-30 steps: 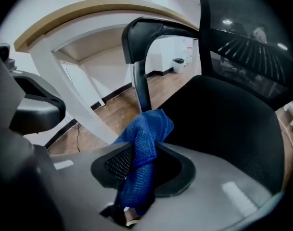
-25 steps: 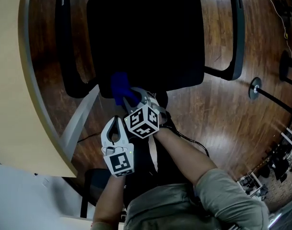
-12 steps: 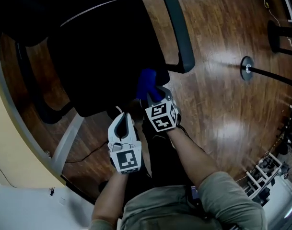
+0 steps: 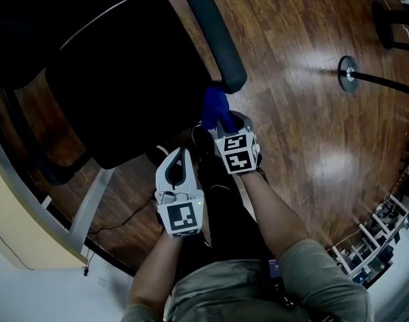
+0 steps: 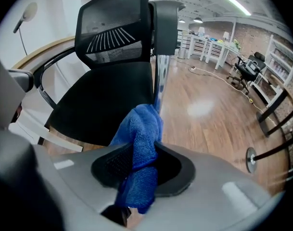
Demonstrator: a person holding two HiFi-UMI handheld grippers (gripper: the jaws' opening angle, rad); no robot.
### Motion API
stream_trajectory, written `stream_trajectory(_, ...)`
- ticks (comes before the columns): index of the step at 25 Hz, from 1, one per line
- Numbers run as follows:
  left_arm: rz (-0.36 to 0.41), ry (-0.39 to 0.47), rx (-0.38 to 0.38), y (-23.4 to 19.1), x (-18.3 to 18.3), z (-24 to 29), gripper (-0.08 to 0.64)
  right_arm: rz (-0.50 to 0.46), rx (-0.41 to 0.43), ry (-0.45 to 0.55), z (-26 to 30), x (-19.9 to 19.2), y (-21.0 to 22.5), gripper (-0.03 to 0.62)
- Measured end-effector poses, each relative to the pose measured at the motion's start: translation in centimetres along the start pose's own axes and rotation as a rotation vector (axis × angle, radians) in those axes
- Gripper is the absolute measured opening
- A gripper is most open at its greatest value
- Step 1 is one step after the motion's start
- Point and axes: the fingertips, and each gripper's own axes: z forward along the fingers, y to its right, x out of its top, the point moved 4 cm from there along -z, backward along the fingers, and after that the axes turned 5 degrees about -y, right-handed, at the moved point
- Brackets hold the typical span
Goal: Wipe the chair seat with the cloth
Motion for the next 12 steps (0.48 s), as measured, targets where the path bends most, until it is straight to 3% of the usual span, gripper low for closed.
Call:
stream_trajectory(7, -0.017, -0.032, 0.026, -0.4, 0.0, -1.6, 0.005, 0.021, 0.025, 0.007, -1.5, 0.4, -0.6, 0.107)
stream_trajectory(12, -0.044, -0.007, 0.07, -0.7, 3.7, -5.1, 0.004, -0.042, 0.058, 0.04, -7.1, 2.6, -2.0, 0.106)
